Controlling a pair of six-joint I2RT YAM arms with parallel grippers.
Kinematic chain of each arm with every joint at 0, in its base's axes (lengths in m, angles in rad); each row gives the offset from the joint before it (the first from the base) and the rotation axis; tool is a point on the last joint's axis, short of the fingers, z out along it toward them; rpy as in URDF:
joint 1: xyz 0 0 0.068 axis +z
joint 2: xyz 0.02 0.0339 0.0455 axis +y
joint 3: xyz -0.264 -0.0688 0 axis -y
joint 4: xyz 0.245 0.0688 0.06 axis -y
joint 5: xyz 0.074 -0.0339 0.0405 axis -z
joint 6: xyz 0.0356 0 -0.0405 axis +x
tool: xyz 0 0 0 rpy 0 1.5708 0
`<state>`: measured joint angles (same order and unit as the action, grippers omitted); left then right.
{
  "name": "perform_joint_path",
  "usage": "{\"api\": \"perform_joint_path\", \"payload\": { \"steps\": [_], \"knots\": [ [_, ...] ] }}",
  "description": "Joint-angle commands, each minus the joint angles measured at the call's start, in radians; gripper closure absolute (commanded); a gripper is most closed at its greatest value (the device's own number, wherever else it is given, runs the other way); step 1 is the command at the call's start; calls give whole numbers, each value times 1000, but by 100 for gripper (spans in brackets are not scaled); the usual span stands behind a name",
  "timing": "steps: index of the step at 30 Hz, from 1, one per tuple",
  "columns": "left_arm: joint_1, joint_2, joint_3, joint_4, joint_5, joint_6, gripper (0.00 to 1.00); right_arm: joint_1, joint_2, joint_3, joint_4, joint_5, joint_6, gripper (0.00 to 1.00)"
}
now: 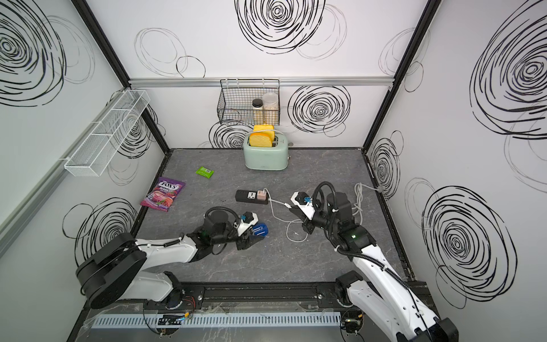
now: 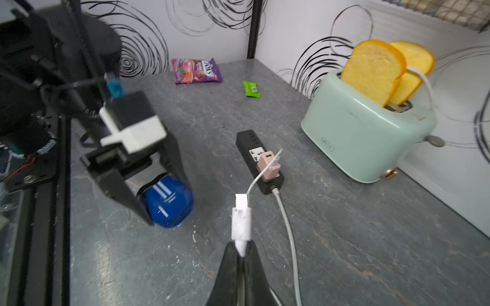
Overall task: Charge the electric shaver
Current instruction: Pick up the electric shaver from the center of the board, then insert the charging cable into the electric shaver.
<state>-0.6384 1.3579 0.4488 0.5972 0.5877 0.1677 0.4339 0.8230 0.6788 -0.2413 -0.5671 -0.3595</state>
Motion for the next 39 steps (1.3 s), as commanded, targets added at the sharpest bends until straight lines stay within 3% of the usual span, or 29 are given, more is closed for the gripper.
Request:
{"api": "perform_joint_path", "payload": {
  "steps": [1, 6, 9, 11, 20, 39],
  "knots": [
    [99, -52, 116, -119, 301, 145, 100, 45, 15, 74, -124, -133, -41, 100],
    [208, -35, 270, -364, 560, 353, 100, 177, 90, 169, -199, -82, -2, 100],
    [215, 7, 387, -649, 609, 567, 100, 241, 144, 220, -265, -24, -15, 100],
    [207, 19, 417, -712, 596, 618, 100, 251, 180, 253, -303, -11, -17, 100],
    [204, 3, 389, -700, 607, 638, 100, 255, 227, 293, -307, 86, -20, 100],
    [212, -13, 331, -571, 633, 567, 100, 282, 294, 278, -321, 26, -87, 100]
  ]
}}
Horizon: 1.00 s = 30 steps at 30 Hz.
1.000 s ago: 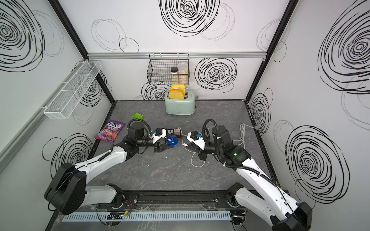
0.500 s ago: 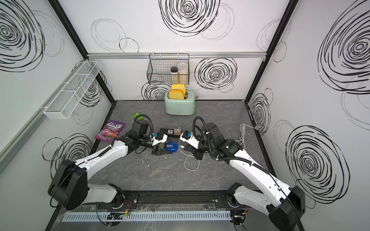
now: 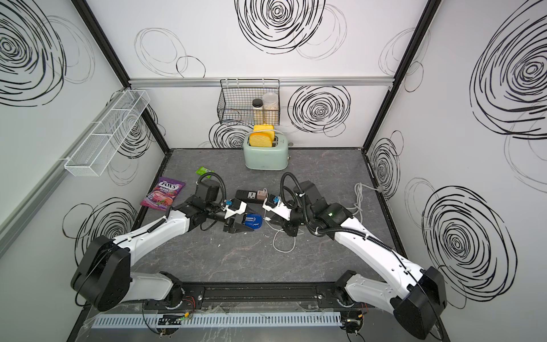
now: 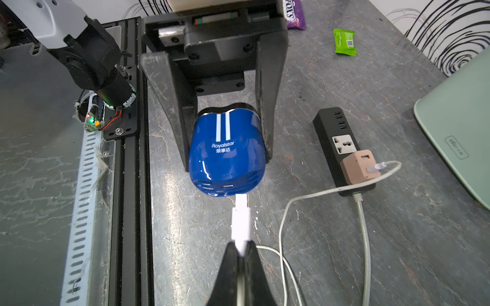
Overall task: Charge the electric shaver
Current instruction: Insert the charging cable into the electric shaver.
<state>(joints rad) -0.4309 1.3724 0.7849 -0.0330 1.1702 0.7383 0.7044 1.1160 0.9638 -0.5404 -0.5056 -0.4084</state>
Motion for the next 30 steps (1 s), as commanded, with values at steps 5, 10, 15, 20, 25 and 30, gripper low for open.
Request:
{"api": "perform_joint_path", "payload": {
  "steps": [5, 10, 15, 20, 25, 30],
  "knots": [
    [6, -29, -7, 65, 51, -5, 100, 27, 0, -17, -6, -30, -44, 100],
    [5, -39, -13, 75, 54, -11, 100, 47, 23, -10, -13, -6, -40, 100],
    [7, -42, -15, 76, 54, -13, 100, 53, 35, -7, 4, 7, -32, 100],
    [7, -42, -15, 76, 54, -13, 100, 55, 36, -2, 17, 41, -22, 100],
    [6, -39, -15, 73, 50, -12, 100, 55, 27, -4, 33, 61, -10, 100],
    [1, -35, -9, 62, 46, -6, 100, 54, 18, -7, 49, 75, 0, 100]
  ]
}}
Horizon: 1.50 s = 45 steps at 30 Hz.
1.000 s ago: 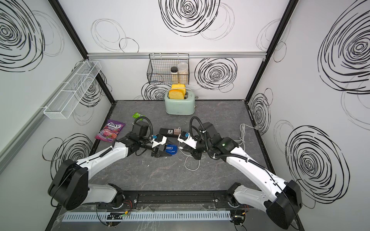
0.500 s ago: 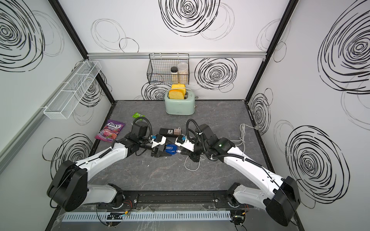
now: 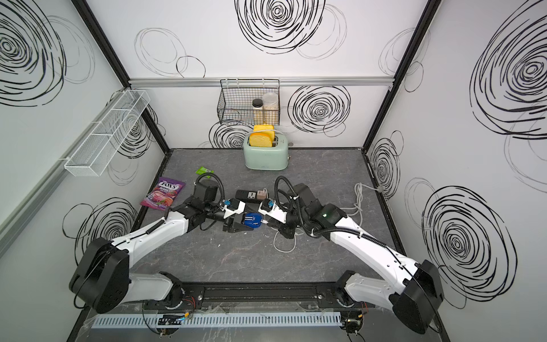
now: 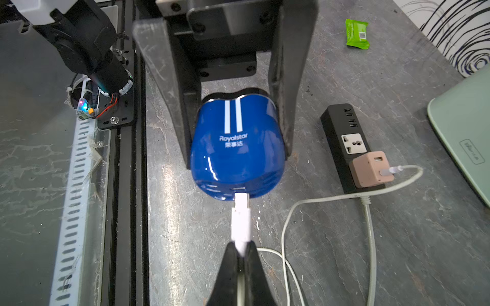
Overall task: Charge the electric shaver
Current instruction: Insert the charging cable into the electric shaver.
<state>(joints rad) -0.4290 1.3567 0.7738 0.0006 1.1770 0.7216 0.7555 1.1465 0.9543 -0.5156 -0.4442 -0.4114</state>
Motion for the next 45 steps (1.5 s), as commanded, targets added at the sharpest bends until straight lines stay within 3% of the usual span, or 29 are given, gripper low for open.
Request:
{"api": "perform_joint_path", "payload": {
  "steps": [1, 45],
  "knots": [
    [-2, -21, 2, 28, 38, 13, 100, 3, -13, 3, 27, 11, 3, 100],
    [-43, 20, 61, -103, -36, 105, 100, 62, 21, 49, 7, 34, -17, 100]
  ]
}}
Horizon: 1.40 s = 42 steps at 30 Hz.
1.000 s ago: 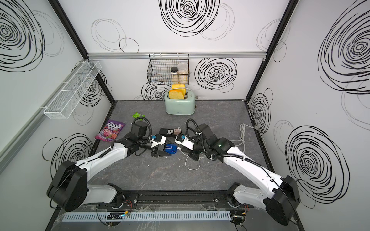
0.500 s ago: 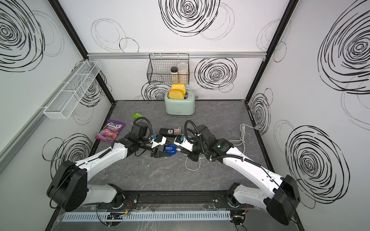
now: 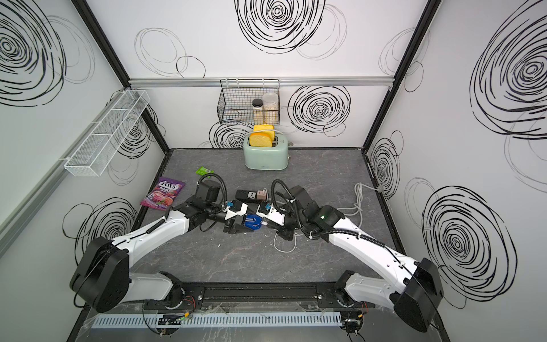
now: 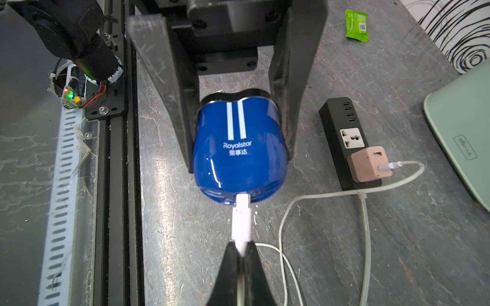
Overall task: Charge the electric shaver
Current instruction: Insert the charging cable into the electric shaver.
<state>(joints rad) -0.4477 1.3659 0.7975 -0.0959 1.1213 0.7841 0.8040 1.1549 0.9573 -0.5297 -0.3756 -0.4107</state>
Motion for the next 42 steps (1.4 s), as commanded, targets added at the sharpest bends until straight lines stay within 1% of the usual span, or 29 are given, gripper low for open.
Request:
{"api": "perform_joint_path", "payload": {
  "steps": [1, 7, 14, 16, 20, 24, 30, 35, 37, 42],
  "knots": [
    [-26, 12, 38, -7, 19, 43, 100, 14, 15, 49, 22, -34, -15, 100],
    [-31, 12, 42, -25, 11, 58, 100, 14, 37, 75, 8, -7, 4, 100],
    [-34, 12, 39, -17, 1, 57, 100, 14, 17, 81, 48, -57, 19, 100],
    [-32, 9, 36, -1, 14, 45, 100, 17, 11, 73, 64, -79, 20, 100],
    [-30, -1, 17, 86, 43, -23, 100, 30, -3, 51, 105, -103, 22, 100],
    [-28, 2, 23, 77, 48, -16, 100, 39, 0, 57, 127, -130, 34, 100],
    [-30, -12, 20, 84, 102, -22, 100, 47, -3, 14, 165, -128, 30, 100],
    [-39, -22, 3, 159, 147, -80, 100, 50, -23, -33, 258, -162, 39, 100],
    [-56, -20, 12, 144, 143, -60, 100, 51, -17, -43, 282, -165, 37, 100],
    [-101, -7, 59, 9, 105, 44, 100, 48, 0, -22, 277, -146, 5, 100]
  ]
}}
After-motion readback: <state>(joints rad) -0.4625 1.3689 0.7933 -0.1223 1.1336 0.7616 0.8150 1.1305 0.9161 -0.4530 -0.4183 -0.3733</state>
